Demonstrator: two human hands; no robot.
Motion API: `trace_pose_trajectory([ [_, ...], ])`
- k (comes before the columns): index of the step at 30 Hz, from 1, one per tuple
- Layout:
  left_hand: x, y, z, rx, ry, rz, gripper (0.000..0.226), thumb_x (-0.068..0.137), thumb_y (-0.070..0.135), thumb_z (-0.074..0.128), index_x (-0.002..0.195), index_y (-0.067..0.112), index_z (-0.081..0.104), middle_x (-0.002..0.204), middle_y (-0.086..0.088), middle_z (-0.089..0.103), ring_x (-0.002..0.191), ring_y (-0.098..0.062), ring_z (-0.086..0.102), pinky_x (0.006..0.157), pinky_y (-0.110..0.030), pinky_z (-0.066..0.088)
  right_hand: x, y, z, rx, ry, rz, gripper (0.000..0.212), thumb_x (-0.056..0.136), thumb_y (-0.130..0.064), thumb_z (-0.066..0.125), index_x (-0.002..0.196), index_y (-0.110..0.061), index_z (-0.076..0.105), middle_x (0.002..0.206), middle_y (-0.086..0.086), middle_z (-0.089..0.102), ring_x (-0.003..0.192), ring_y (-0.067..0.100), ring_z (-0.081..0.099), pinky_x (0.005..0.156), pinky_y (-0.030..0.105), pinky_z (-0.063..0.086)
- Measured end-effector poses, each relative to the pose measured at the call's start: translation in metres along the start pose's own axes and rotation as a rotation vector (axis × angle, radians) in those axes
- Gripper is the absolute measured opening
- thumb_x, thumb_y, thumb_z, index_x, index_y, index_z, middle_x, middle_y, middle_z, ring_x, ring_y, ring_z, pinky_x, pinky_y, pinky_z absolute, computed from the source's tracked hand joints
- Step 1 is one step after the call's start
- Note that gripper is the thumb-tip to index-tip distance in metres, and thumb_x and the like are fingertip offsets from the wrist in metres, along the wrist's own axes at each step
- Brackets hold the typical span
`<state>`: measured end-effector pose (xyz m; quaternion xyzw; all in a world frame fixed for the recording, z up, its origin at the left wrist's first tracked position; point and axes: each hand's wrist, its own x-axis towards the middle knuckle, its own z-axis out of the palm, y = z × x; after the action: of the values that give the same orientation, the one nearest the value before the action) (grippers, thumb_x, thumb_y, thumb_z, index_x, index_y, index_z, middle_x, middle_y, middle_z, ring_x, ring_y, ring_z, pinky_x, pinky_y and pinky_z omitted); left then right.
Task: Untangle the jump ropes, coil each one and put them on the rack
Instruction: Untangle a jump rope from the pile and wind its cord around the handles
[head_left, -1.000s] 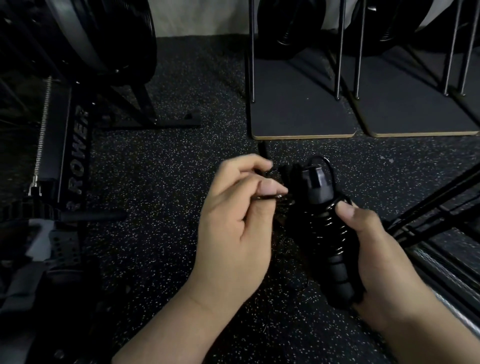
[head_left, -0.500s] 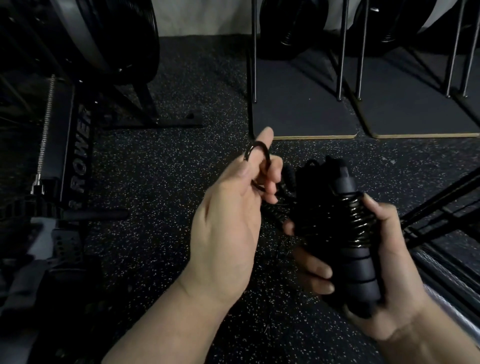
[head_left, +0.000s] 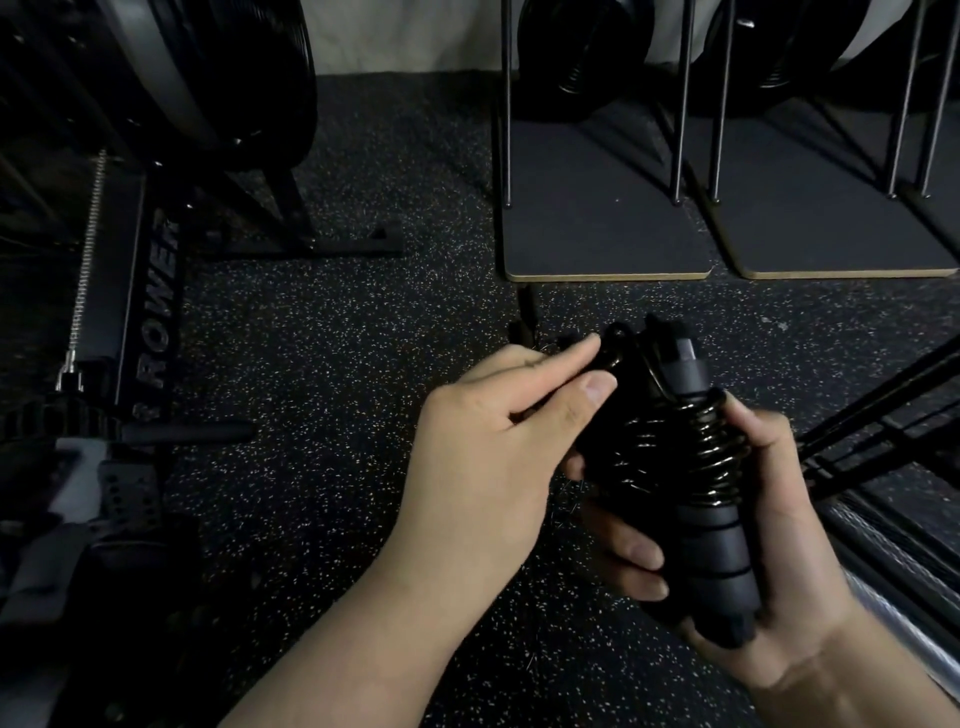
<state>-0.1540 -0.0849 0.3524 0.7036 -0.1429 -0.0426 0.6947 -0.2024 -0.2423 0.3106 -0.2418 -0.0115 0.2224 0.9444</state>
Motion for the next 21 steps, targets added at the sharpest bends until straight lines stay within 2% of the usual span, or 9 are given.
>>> trace_pose_trajectory([
  [4,0.0,0.001,0.001,0.228,-0.012,0.093,0.035,0.099,0.026,0.062,0.134,0.027,0.064,0.095,0.015,0.063,0.085,-0.004,0.063,0.076,-0.011,0.047,0.0,-0.001,0.005,-0.147,0.111,-0.024,0.054,0.092,-0.062,0.046,0.114,-0.019,0.071,0.092,0.009,0.071,0.054,0.016,0.051,0.047,0.024,0.042],
  [6,0.0,-0.001,0.001,0.266,-0.007,0.092,0.035,0.1,0.025,0.061,0.135,0.025,0.064,0.097,0.018,0.062,0.089,-0.004,0.062,0.078,-0.01,0.045,0.002,-0.003,0.006,-0.186,0.134,-0.016,0.054,0.09,-0.063,0.047,0.111,-0.02,0.072,0.085,0.007,0.072,0.053,0.017,0.052,0.049,0.025,0.042],
  [10,0.001,0.0,-0.001,0.327,0.012,0.08,0.035,0.097,0.023,0.066,0.132,0.024,0.067,0.095,0.017,0.065,0.09,-0.005,0.064,0.076,-0.01,0.046,0.007,-0.009,0.005,-0.253,0.153,0.021,0.052,0.078,-0.062,0.061,0.104,-0.018,0.076,0.079,0.009,0.072,0.049,0.019,0.053,0.049,0.025,0.043],
  [13,0.002,0.0,-0.007,0.364,0.022,0.043,0.039,0.093,0.024,0.072,0.131,0.033,0.068,0.098,0.025,0.067,0.097,0.002,0.064,0.084,-0.008,0.046,0.007,-0.015,0.005,-0.305,0.183,0.059,0.057,0.062,-0.061,0.076,0.099,-0.017,0.079,0.071,0.01,0.07,0.043,0.021,0.053,0.048,0.025,0.044],
  [16,0.004,0.002,-0.014,0.361,-0.03,-0.054,0.055,0.091,0.028,0.075,0.137,0.05,0.056,0.096,0.027,0.068,0.099,0.006,0.064,0.095,-0.011,0.043,0.005,-0.017,0.004,-0.373,0.214,0.057,0.07,0.06,-0.062,0.077,0.11,-0.013,0.076,0.069,0.01,0.069,0.043,0.02,0.052,0.048,0.025,0.044],
  [17,0.005,0.002,-0.015,0.365,-0.045,-0.066,0.056,0.09,0.027,0.076,0.136,0.051,0.055,0.093,0.024,0.07,0.098,0.006,0.064,0.095,-0.011,0.041,0.004,-0.018,0.002,-0.388,0.24,0.056,0.07,0.059,-0.062,0.078,0.107,-0.012,0.076,0.068,0.012,0.068,0.042,0.021,0.052,0.047,0.026,0.044],
  [19,0.005,0.003,-0.016,0.386,-0.04,-0.069,0.049,0.089,0.027,0.077,0.129,0.051,0.06,0.091,0.021,0.07,0.096,0.004,0.064,0.09,-0.004,0.038,0.002,-0.018,-0.002,-0.419,0.314,0.064,0.067,0.052,-0.063,0.082,0.092,-0.009,0.077,0.062,0.016,0.064,0.042,0.023,0.053,0.048,0.028,0.045],
  [21,0.005,0.002,-0.018,0.378,-0.027,-0.077,0.044,0.088,0.026,0.077,0.123,0.05,0.063,0.09,0.017,0.071,0.095,0.002,0.065,0.087,-0.003,0.039,0.004,-0.018,-0.003,-0.48,0.392,0.059,0.06,0.047,-0.062,0.084,0.076,-0.01,0.076,0.056,0.019,0.058,0.041,0.025,0.053,0.051,0.03,0.046],
])
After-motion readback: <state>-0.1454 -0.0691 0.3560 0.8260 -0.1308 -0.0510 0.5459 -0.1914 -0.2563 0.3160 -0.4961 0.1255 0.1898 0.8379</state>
